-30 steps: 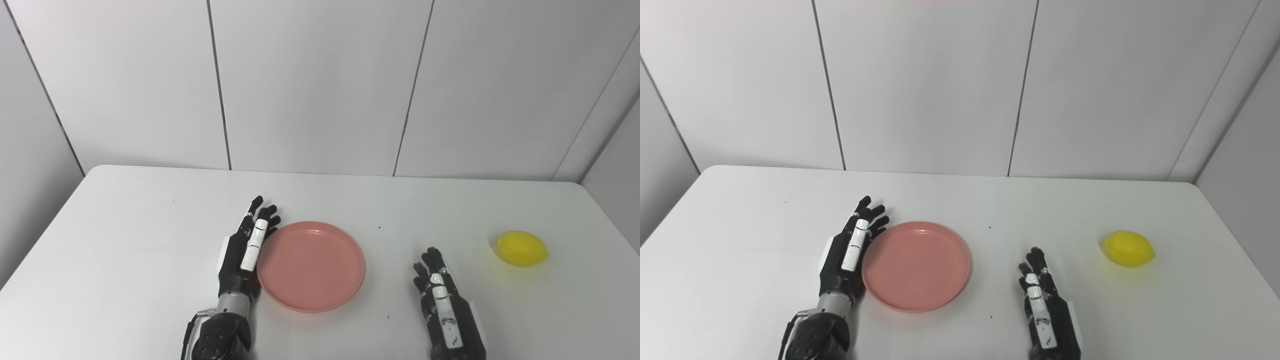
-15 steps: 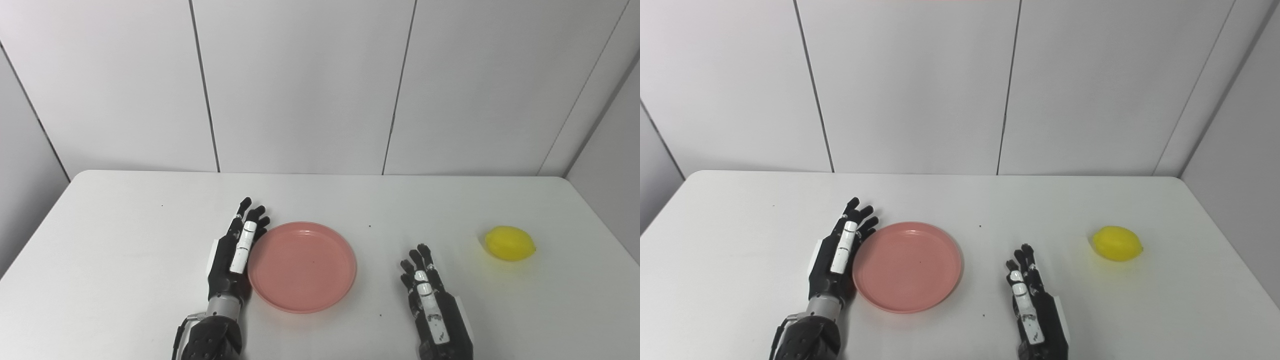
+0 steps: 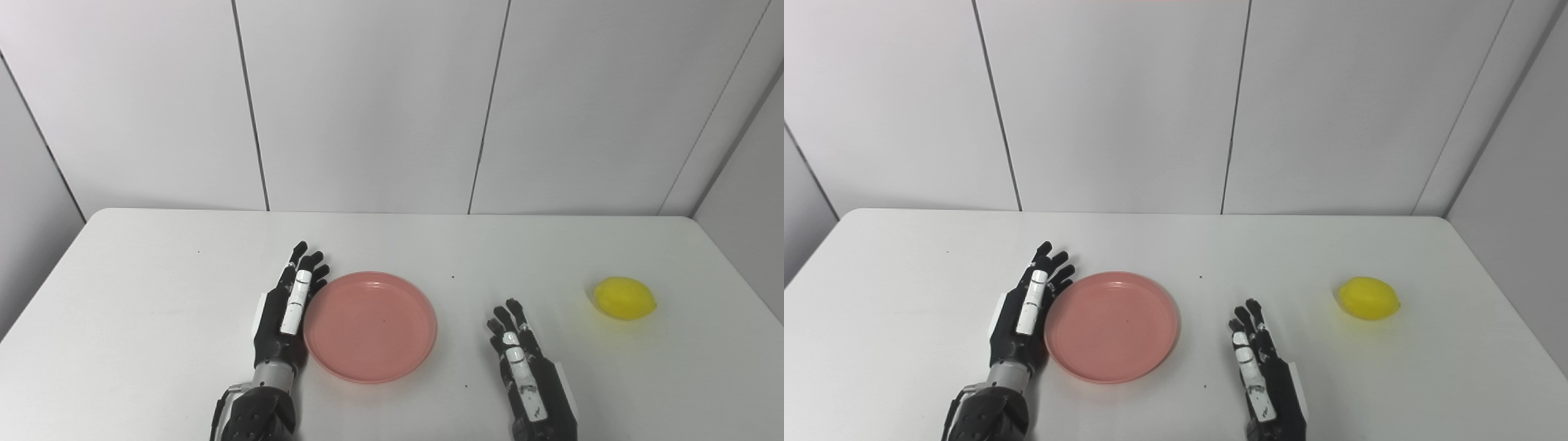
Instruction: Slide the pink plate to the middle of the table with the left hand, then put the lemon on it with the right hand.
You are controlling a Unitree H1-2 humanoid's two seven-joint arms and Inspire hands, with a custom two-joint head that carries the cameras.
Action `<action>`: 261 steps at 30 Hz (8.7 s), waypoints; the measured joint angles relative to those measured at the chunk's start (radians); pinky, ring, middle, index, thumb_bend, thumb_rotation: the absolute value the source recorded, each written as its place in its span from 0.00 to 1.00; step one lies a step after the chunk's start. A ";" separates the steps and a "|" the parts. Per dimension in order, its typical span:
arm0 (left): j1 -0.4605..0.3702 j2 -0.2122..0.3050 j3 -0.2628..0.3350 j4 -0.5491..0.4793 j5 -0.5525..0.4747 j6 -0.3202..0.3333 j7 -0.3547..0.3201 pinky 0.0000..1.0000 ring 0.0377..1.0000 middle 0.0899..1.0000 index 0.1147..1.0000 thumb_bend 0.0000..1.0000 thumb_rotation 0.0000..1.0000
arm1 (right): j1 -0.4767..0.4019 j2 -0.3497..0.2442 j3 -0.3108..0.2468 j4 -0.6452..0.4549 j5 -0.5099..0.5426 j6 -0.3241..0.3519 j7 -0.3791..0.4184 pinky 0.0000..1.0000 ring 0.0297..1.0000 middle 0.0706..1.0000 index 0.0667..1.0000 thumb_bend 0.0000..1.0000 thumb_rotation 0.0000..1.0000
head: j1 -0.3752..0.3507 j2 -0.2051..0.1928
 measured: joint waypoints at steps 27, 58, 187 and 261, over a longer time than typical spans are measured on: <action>-0.021 0.020 0.008 0.029 -0.001 -0.001 -0.022 0.88 0.86 0.88 0.91 0.67 0.76 | -0.030 -0.025 -0.016 -0.046 -0.505 -0.093 -0.231 0.62 0.68 0.71 0.74 0.78 0.94 | -0.055 -0.014; -0.031 0.017 0.022 0.040 -0.013 -0.002 -0.030 0.88 0.85 0.87 0.92 0.68 0.76 | -0.241 -0.418 -0.099 -0.088 -0.756 -0.077 -0.123 0.63 0.71 0.73 0.72 1.00 0.53 | -0.083 -0.018; -0.023 0.030 0.029 0.006 -0.022 0.039 -0.040 0.85 0.84 0.87 0.92 0.70 0.73 | -0.436 -0.613 0.073 0.561 -0.913 0.058 -0.247 0.20 0.22 0.25 0.26 0.79 0.52 | -0.067 0.003; -0.022 -0.005 0.016 0.005 -0.010 0.039 -0.017 0.85 0.83 0.86 0.92 0.72 0.70 | -0.535 -0.531 0.174 0.218 -0.886 0.055 -0.064 0.13 0.15 0.18 0.20 0.60 0.63 | 0.021 -0.008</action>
